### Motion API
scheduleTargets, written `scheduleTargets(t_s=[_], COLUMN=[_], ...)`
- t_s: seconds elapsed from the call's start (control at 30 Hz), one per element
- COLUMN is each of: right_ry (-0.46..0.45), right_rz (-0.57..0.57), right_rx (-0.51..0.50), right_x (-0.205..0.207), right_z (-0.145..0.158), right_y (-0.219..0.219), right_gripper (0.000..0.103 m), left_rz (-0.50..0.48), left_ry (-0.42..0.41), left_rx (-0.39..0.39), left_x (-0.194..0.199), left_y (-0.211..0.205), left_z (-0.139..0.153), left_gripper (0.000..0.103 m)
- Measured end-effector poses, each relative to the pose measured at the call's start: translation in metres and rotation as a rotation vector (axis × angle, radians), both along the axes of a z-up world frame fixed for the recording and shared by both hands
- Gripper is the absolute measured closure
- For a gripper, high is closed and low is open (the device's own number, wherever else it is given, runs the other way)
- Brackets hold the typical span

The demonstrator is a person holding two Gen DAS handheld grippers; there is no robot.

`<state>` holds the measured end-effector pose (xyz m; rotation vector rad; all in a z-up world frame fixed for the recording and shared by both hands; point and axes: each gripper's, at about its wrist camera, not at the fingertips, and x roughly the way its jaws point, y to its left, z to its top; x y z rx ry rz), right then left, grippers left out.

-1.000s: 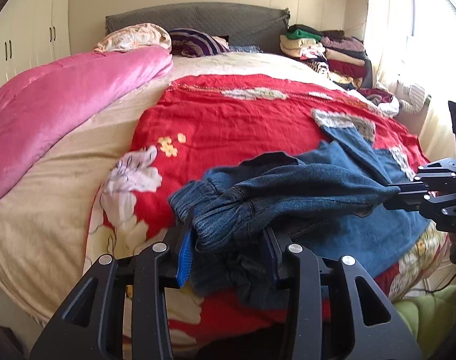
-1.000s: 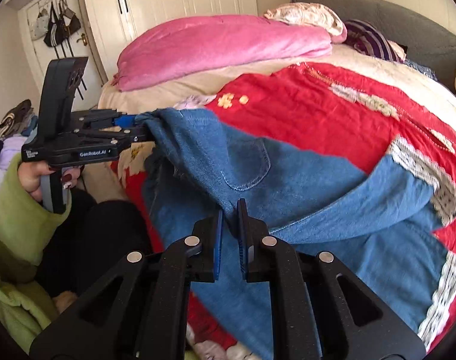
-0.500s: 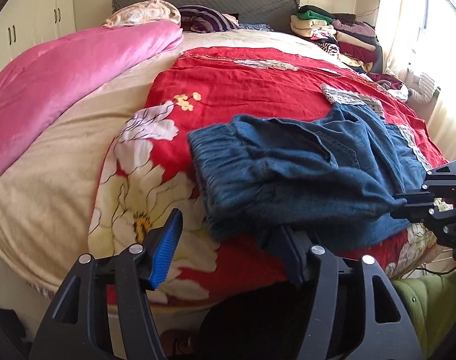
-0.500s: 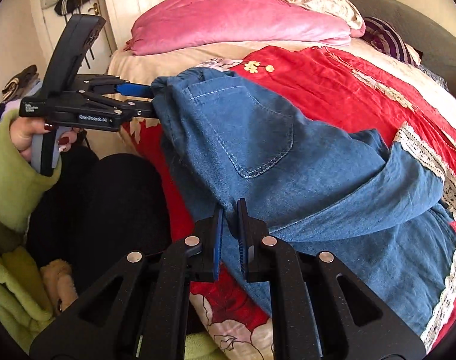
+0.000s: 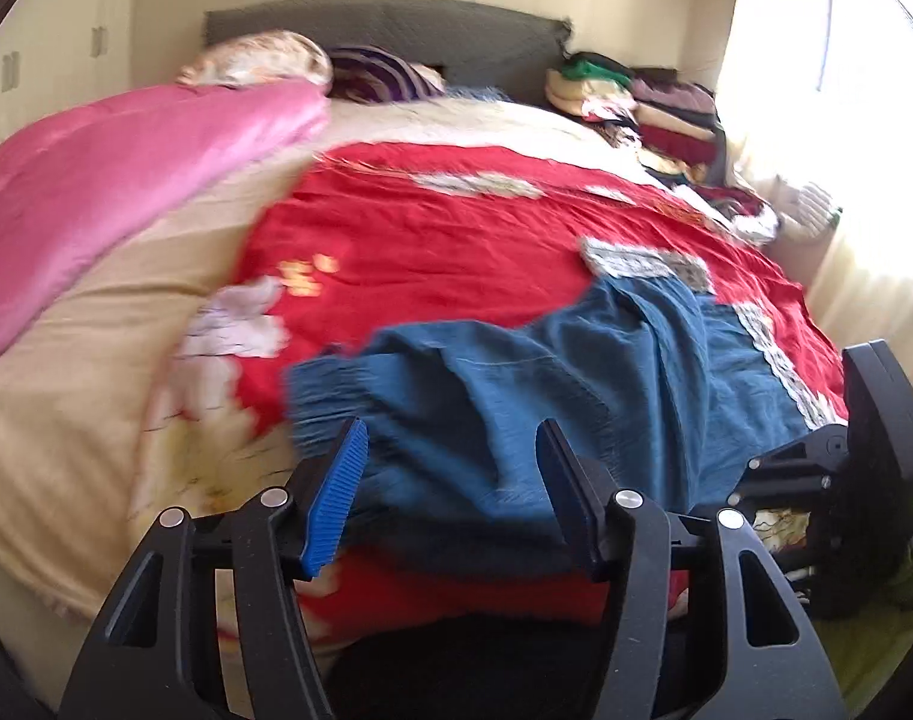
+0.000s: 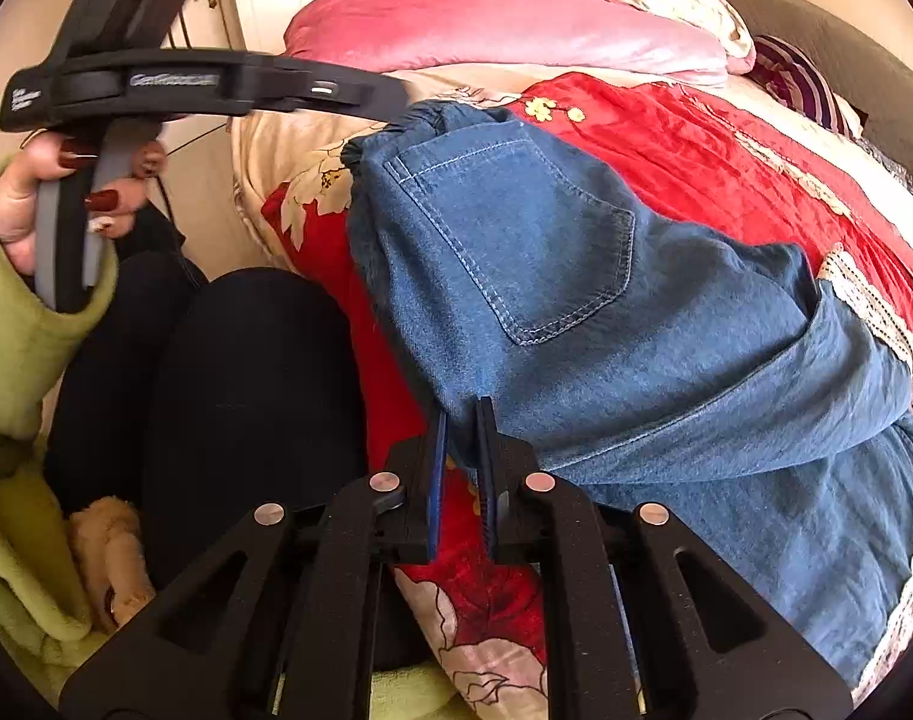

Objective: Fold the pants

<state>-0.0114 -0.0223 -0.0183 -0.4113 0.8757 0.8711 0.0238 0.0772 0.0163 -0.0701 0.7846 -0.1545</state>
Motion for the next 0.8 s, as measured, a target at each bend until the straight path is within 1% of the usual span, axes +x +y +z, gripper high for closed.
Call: scheduleTargets(t_s=[0.03,0.1,0.17,0.23,0.27,0.33,0.37,0.4,0.47,0.53,0.6,0.63,0.7,0.77,0.8], right_ry=[0.002,0.014,0.032,0.033,0.017,-0.014,-0.020,-0.018,0.008,0.061,0.122,0.147,0.153,0.156,0.156], right_rz=[0.000,-0.001,-0.007,-0.013,-0.023,-0.049,-0.061,-0.078,-0.107,-0.128,-0.138,-0.147,-0.154,-0.155,-0.156], right_rx=[0.000,0.000,0.002,0.027,0.044,0.065,0.072,0.075,0.076,0.067,0.035,-0.001,-0.019,-0.006,0.015], right_x=[0.000,-0.001,0.000,0.000,0.001,0.006,0.009,0.013,0.020,0.025,0.028,0.029,0.030,0.027,0.026], right_z=[0.000,-0.001,0.002,0.011,0.018,0.027,0.028,0.028,0.021,0.011,-0.003,-0.012,-0.019,-0.017,-0.013], right_y=[0.000,-0.002,-0.006,-0.011,-0.013,-0.015,-0.015,-0.014,-0.012,-0.008,-0.003,0.001,0.002,0.001,-0.001], right_gripper=[0.096,0.095,0.095,0.094,0.092,0.085,0.083,0.079,0.076,0.076,0.072,0.072,0.071,0.070,0.068], left_rz=[-0.006,-0.004,-0.002,-0.011,-0.014,-0.016,-0.016,-0.016,-0.018,-0.019,-0.019,-0.020,-0.020,-0.018,-0.016], left_ry=[0.026,0.100,0.137,0.128,0.126,0.125,0.124,0.123,0.120,0.118,0.116,0.116,0.115,0.112,0.110], left_rx=[0.016,0.058,0.077,0.081,0.074,0.059,0.057,0.061,0.067,0.060,0.053,0.052,0.053,0.048,0.044], left_x=[0.006,0.017,0.017,0.012,0.011,0.010,0.011,0.010,0.009,0.009,0.009,0.010,0.010,0.009,0.009], left_y=[-0.005,-0.012,-0.013,-0.013,-0.012,-0.008,-0.008,-0.008,-0.008,-0.007,-0.006,-0.006,-0.005,-0.005,-0.005], left_z=[-0.007,-0.032,-0.050,-0.051,-0.051,-0.052,-0.052,-0.053,-0.052,-0.052,-0.052,-0.052,-0.052,-0.052,-0.052], left_gripper=[0.046,0.047,0.046,0.046,0.046,0.045,0.045,0.045,0.045,0.045,0.045,0.045,0.045,0.045,0.045])
